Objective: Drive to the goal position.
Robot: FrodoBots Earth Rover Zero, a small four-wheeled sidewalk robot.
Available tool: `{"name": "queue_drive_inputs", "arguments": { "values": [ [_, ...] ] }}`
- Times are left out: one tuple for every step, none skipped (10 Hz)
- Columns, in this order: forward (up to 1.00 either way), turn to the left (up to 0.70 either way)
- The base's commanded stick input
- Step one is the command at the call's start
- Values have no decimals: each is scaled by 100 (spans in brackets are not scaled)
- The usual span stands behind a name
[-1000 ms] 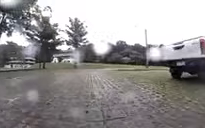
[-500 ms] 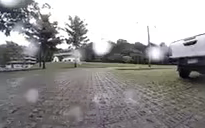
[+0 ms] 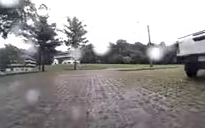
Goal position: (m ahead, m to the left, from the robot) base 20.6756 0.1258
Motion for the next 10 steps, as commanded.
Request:
{"name": "queue_drive_inputs", "arguments": {
  "values": [
    [85,0],
    [85,0],
    [85,0],
    [85,0],
    [85,0],
    [85,0],
    [85,0],
    [85,0],
    [85,0],
    [85,0]
  ]
}}
